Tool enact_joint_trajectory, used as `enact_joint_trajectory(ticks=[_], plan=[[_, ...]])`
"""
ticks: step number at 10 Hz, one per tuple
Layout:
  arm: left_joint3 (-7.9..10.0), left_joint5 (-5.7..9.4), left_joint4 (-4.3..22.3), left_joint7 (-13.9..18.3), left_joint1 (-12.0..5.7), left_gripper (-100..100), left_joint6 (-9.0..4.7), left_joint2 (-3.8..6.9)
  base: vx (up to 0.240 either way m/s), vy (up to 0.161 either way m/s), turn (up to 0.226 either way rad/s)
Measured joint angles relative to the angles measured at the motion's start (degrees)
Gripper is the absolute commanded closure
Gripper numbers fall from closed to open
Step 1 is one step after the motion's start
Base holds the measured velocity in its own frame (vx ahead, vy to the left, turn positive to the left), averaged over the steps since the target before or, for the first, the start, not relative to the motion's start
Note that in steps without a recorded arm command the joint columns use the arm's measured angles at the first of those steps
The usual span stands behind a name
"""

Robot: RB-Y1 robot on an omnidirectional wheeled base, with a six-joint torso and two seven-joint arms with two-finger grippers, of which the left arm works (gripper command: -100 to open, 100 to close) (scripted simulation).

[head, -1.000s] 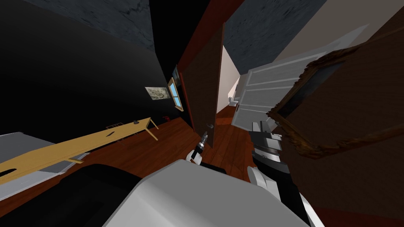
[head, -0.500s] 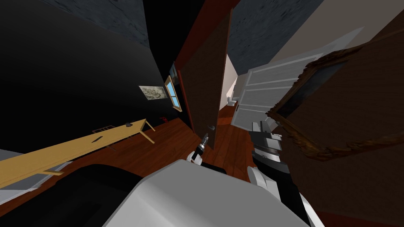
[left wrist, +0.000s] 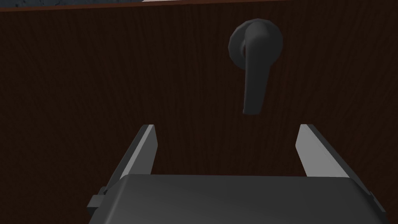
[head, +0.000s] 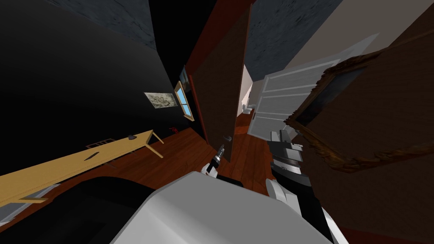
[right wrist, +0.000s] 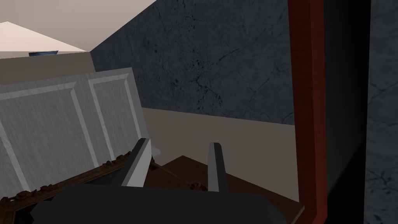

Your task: Push the door open

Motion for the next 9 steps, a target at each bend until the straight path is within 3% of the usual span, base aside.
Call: enact_joint_trajectory(ticks=[3, 6, 9], plan=[[-1.26, 0.65, 2.81, 0.0, -0.92, -100, -0.22, -0.44, 0.062, 0.098, -0.064], [-2.28, 1.23, 6.95, 0.32, -2.45, -100, -1.33, -1.02, 0.051, 0.077, -0.058], [-2.22, 1.33, 7.31, 0.32, -2.34, -100, -1.72, -0.74, 0.153, -0.053, -0.024]])
